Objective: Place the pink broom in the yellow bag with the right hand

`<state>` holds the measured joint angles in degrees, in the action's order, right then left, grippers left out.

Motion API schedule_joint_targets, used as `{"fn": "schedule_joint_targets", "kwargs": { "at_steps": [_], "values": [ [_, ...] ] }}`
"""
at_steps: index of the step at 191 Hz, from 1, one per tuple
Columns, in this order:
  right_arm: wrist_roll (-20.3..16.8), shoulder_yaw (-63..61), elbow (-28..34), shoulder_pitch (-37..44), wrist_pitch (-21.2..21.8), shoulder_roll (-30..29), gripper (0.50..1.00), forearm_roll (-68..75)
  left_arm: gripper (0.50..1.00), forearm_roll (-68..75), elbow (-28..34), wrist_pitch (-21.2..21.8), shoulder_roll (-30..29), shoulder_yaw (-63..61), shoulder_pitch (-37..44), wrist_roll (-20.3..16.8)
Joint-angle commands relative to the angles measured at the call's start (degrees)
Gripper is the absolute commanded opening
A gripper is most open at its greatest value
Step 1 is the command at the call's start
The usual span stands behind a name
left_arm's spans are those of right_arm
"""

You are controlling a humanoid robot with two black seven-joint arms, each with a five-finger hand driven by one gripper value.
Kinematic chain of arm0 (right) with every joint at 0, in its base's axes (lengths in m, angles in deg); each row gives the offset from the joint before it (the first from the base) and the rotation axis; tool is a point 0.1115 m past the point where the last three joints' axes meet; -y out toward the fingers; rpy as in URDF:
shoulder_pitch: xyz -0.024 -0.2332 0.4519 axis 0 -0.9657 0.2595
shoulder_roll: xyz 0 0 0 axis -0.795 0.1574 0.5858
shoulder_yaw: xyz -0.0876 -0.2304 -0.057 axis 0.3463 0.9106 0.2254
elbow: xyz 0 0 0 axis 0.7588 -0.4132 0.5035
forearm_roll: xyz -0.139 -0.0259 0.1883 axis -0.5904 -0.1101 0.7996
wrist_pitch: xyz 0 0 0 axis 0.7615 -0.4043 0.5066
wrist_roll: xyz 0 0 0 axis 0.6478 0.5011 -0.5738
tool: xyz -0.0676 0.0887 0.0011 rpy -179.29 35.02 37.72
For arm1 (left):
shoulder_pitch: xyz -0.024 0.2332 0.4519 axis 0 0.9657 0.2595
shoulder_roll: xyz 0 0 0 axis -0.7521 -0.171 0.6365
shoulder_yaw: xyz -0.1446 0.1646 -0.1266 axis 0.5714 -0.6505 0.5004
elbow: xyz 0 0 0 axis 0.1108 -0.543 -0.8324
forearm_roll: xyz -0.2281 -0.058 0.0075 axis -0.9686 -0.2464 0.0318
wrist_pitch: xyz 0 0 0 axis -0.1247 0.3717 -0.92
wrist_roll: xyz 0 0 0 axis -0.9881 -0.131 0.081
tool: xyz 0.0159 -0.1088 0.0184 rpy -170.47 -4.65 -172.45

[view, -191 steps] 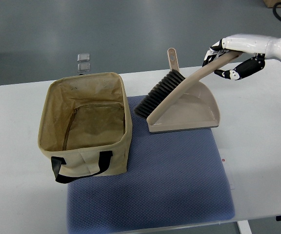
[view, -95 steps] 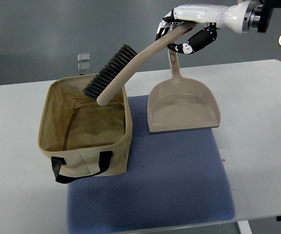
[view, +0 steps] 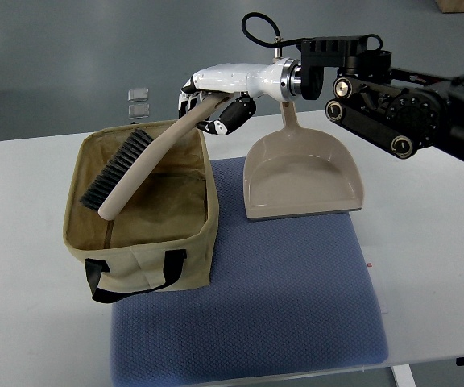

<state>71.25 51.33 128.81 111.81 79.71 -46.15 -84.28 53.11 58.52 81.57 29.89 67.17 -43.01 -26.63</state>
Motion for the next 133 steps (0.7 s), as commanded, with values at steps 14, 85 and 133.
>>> {"fn": "schedule_joint_targets", "kwargs": {
  "at_steps": [14, 85, 133],
  "values": [
    [-0.13, 2.85, -4.03, -0.11, -3.54, -3.93, 0.500, -2.23, 1.000, 0.00, 0.00, 0.00, 0.00, 0.00, -0.07, 0.00],
    [0.22, 5.40, -4.30, -1.61, -8.38, -5.16, 0.789, -4.52, 1.000, 0.00, 0.00, 0.00, 0.00, 0.00, -0.07, 0.00],
    [0.31, 4.52, -4.03, -1.78, -8.73, -4.81, 0.852, -3.73, 1.000, 0.00, 0.00, 0.00, 0.00, 0.00, -0.07, 0.00]
  ]
}}
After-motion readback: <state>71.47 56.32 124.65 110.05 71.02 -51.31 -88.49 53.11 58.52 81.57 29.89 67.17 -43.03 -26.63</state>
